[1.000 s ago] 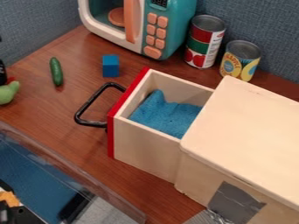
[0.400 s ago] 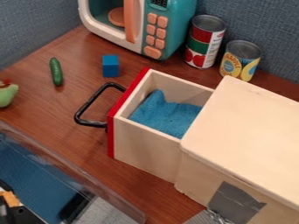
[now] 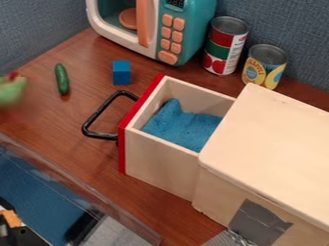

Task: Put green toy in the drawer

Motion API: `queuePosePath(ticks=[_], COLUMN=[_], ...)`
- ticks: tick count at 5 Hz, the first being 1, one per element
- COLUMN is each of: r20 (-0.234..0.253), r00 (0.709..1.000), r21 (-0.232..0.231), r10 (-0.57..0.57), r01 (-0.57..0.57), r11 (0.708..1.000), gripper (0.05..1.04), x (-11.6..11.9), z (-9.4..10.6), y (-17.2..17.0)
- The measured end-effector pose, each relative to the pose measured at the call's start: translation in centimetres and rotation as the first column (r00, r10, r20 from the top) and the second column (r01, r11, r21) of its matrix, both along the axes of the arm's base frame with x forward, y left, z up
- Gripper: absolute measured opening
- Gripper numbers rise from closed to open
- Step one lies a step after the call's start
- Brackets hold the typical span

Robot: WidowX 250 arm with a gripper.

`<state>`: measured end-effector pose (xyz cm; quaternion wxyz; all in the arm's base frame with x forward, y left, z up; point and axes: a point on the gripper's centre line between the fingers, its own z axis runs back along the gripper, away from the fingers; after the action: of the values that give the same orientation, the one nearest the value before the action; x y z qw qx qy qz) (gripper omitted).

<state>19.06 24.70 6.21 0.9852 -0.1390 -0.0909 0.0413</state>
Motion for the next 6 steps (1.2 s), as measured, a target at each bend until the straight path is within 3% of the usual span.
queuePosePath(ticks=[1,2,4,5,6], r20=[0.081,0.113,0.162,0.188,0.199], r00=[0.996,0.99,0.955,0.915,0.885], r21=[0.03,-0.013,-0.002,0.017,0.021], r10=[-0.024,-0.081,-0.25,-0.356,-0.42], r01=[0.022,0.083,0.253,0.359,0.425], r11=[0.999,0.996,0.967,0.933,0.905], gripper=[0.092,0.089,0.089,0.089,0.089], x=[1.2,1.7,2.9,4.5,6.5], z=[4.5,7.2,10.0,11.0,10.7], y=[-1.7,-5.1,-12.9,-17.4,-21.3])
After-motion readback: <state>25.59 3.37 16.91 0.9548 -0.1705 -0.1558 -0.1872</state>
